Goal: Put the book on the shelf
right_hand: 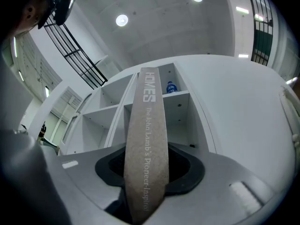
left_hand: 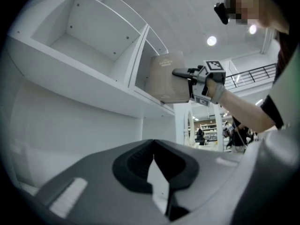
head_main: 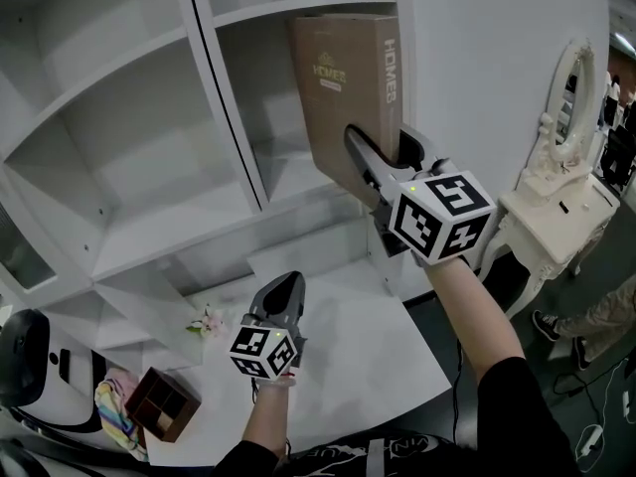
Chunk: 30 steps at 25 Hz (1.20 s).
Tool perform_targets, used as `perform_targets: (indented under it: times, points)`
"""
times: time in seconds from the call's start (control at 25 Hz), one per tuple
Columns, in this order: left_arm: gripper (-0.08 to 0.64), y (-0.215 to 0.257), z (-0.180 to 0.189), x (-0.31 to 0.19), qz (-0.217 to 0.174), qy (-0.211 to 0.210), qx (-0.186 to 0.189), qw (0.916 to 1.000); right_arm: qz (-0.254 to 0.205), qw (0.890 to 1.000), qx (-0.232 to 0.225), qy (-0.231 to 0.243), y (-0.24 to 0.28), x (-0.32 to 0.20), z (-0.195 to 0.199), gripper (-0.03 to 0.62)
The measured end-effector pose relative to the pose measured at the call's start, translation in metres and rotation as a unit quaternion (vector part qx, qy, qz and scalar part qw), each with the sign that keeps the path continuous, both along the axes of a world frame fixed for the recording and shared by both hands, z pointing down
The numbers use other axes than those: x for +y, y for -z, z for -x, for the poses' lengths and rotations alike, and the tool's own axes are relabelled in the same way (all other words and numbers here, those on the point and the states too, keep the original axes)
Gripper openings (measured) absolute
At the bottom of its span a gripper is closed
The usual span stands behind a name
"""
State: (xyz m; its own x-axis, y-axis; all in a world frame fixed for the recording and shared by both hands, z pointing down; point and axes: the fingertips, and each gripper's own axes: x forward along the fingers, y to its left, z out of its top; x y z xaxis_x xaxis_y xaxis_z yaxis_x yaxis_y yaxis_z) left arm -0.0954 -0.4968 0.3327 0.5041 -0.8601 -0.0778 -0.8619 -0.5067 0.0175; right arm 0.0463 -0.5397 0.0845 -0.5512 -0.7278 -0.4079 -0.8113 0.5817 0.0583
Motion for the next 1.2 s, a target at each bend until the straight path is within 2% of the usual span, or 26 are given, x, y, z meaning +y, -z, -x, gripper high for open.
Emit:
perform_targets:
  times: [0.28,0.76,1.0,1.2]
  points:
    - [0.0,0.003,0.012,-0.011,-0.009,0.011,-0.008,0.9999,0.049,0.999,0.022,-0.004,0.003,-0.032,0.019,0.179]
    - [0.0,-0.003,0.024,-0.034,-0.016,0.011,-0.002,0.9998,0.093,0.994,0.057,-0.01,0.001,-0.086,0.054,0.179]
    - [0.0,-0.013,0.03,-0.04,-0.011,0.012,-0.035,0.9993,0.118,0.99,0.071,-0.01,0.001,-0.112,0.071,0.179]
    - [0.0,-0.013,0.034,-0.039,-0.013,0.008,-0.038,0.9992,0.125,0.989,0.075,-0.018,0.002,-0.126,0.082,0.179]
